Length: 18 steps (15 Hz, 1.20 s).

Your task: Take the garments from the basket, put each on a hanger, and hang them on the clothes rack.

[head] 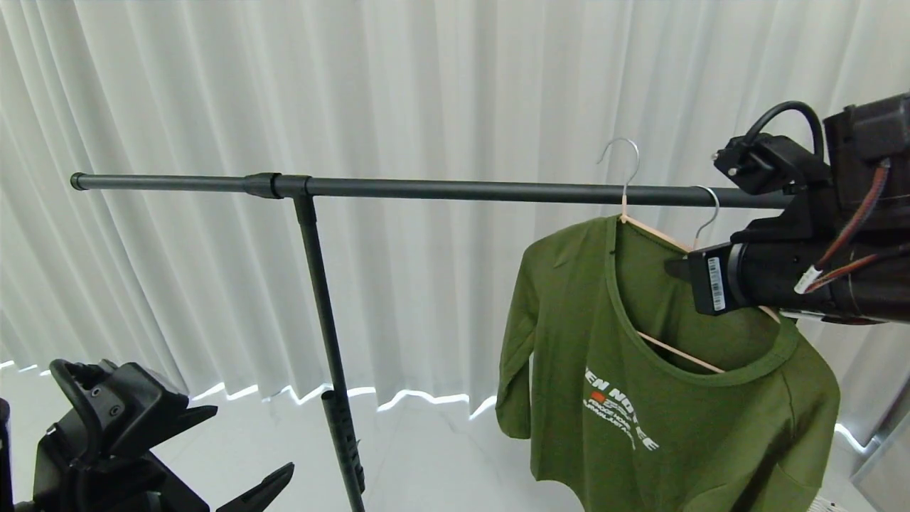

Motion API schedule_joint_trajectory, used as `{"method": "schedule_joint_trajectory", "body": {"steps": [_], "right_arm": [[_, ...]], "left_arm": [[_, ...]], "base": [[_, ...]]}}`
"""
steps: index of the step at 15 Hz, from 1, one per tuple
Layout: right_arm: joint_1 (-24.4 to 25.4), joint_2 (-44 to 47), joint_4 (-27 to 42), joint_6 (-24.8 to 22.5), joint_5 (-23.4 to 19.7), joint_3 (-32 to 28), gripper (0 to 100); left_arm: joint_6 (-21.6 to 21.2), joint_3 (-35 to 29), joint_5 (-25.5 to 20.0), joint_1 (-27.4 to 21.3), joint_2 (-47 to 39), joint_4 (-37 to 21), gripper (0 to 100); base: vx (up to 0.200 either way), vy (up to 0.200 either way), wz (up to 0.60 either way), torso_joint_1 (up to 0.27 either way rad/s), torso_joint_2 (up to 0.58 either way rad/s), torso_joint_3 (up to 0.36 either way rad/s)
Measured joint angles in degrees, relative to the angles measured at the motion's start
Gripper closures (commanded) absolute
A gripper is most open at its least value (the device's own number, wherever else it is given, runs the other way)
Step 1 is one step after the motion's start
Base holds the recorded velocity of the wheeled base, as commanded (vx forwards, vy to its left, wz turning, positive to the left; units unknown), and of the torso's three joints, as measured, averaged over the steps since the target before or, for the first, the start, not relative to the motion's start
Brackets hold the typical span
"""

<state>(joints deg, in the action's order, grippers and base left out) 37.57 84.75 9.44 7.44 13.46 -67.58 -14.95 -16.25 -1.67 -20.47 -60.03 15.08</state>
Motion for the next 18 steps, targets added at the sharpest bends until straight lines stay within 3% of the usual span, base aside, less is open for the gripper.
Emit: {"method": "schedule_joint_trajectory", "body": {"steps": [12,13,18], "right_arm": [[-1.6,10.8,-5.1,0.1,0.3,-2.1,100],[-1.6,10.9,-5.1,0.1,0.4,-2.1,0],[-1.6,9.4,-5.1,0.6,1.4,-0.8,0]], "left_arm": [[0.0,0.1,0.0,0.0,1.6,0.0,0],[0.0,0.1,0.0,0.0,1.7,0.0,0],[0.5,0.0,0.0,0.5,1.7,0.0,0]], "base": [[0.000,0.000,0.00,0.000,0.00,0.000],[0.000,0.000,0.00,0.000,0.00,0.000],[0.000,0.000,0.00,0.000,0.00,0.000]]}}
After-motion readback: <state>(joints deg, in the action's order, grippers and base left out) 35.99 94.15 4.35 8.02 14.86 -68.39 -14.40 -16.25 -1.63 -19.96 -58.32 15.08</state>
